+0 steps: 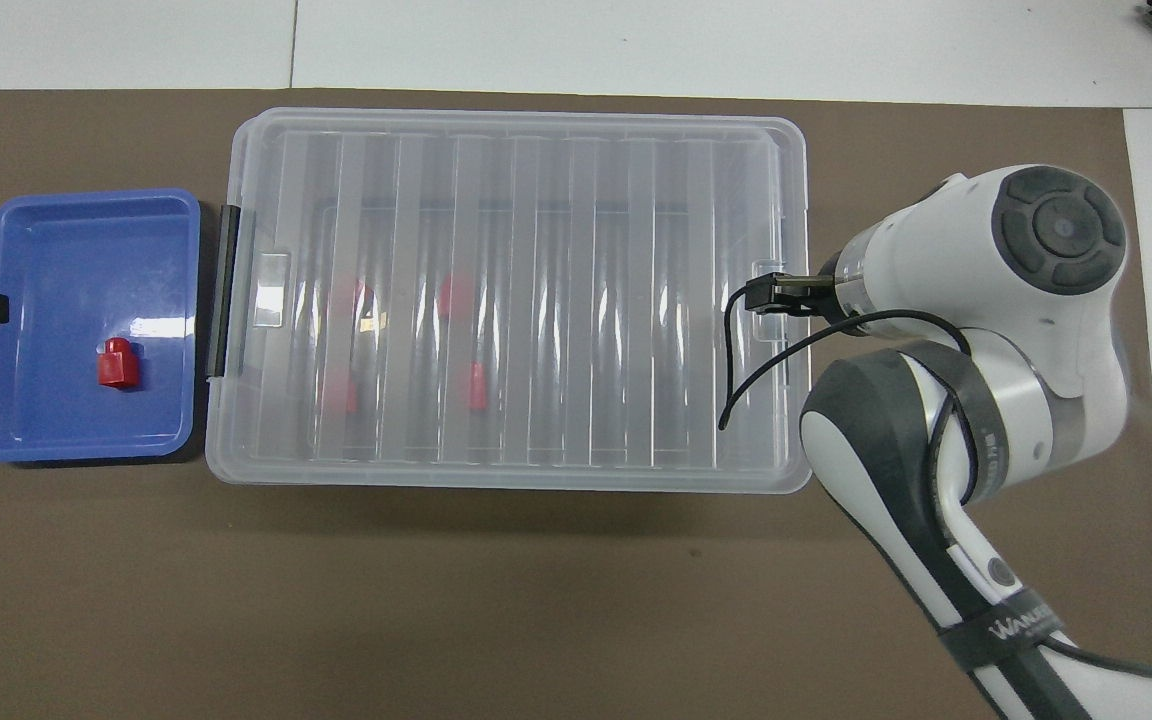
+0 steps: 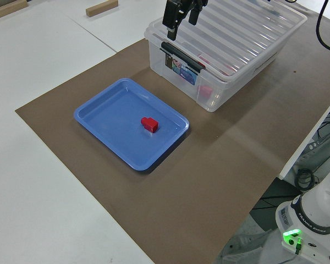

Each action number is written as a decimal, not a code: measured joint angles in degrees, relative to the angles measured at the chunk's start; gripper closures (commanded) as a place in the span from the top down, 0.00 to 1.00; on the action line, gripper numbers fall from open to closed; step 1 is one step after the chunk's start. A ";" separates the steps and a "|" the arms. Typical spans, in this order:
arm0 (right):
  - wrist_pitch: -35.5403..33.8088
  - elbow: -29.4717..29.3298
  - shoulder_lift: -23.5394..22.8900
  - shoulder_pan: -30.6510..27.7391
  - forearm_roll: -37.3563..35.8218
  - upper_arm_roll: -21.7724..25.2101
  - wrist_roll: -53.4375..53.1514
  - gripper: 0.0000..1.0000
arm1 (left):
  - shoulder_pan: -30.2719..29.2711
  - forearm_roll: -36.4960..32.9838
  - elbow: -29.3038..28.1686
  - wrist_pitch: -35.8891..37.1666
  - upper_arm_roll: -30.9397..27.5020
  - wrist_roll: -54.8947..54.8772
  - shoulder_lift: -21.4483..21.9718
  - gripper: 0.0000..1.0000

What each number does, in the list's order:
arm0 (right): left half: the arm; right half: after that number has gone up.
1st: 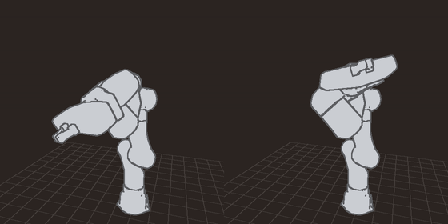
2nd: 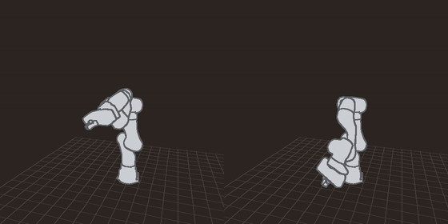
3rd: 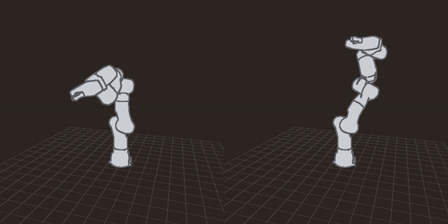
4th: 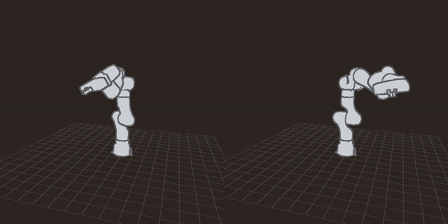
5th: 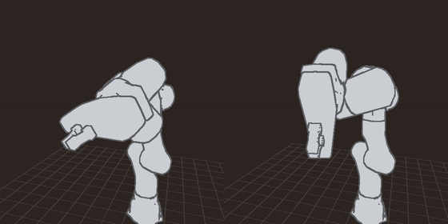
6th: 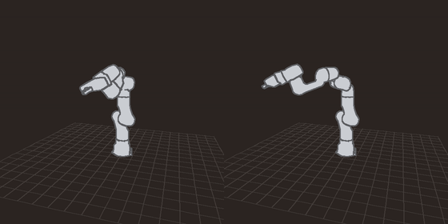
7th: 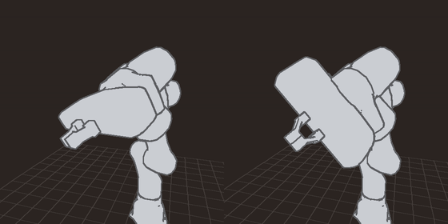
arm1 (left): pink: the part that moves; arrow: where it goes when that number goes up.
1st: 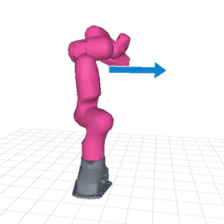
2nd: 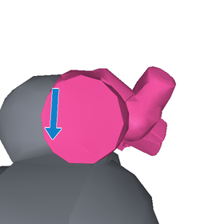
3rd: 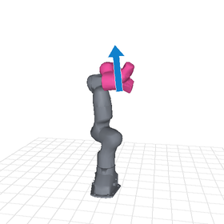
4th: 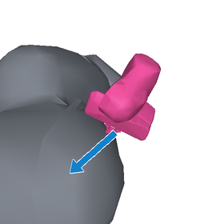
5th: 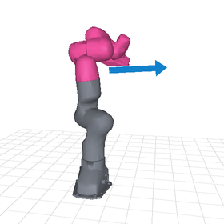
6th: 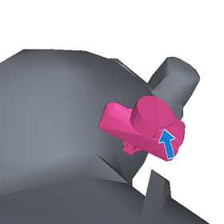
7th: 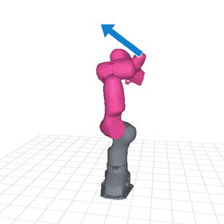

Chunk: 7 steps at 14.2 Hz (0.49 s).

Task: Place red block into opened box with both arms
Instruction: 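Grasp the clear lid's edge with the right gripper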

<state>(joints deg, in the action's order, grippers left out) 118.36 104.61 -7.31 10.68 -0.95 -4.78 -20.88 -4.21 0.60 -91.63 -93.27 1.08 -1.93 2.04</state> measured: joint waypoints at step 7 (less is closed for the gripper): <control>0.00 1.41 -0.01 -1.38 -1.39 0.32 3.11 0.99 | 0.00 0.00 0.00 -0.02 0.00 0.00 0.00 1.00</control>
<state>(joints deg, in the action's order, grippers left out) 118.36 106.02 -7.31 9.30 -2.35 -4.46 -17.77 -4.21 0.60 -91.63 -93.29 1.08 -1.93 2.04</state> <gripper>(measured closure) 0.004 0.000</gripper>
